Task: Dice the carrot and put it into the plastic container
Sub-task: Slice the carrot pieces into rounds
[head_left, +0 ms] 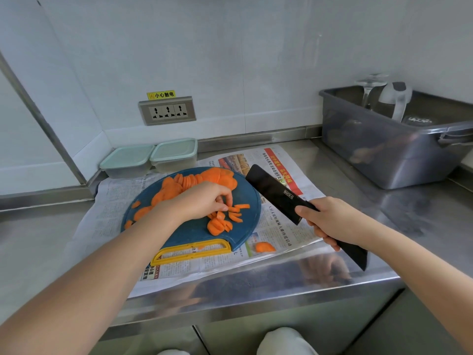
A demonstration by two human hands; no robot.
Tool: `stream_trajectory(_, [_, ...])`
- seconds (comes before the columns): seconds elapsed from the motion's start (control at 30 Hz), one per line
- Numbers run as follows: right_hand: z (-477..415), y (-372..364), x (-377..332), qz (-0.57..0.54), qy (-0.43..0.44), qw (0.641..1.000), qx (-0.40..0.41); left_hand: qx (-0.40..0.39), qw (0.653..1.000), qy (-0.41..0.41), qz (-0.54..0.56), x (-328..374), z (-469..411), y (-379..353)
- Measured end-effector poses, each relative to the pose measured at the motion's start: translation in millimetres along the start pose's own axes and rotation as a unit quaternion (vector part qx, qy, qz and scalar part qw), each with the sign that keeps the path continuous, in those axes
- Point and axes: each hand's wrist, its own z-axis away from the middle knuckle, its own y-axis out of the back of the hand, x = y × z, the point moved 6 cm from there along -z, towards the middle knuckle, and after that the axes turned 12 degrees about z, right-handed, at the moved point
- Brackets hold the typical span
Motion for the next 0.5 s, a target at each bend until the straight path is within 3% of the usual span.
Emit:
stream_trajectory(0.13, [1.4,1.0,1.1,-0.005,0.000,1.000,0.000,0.046,0.999,-0.008,-0.017,-3.8,6.6,11.9])
stream_trajectory(0.33, [3.7,2.2,-0.7,0.001,0.006,1.000,0.004,-0.038,0.998,-0.009,-0.042,-4.0,22.8,14.5])
stream_trajectory(0.5, [6.4,-0.1,-4.2,-0.002,0.006,1.000,0.003,-0.014,1.000,-0.021,0.007,-3.1,23.7,10.0])
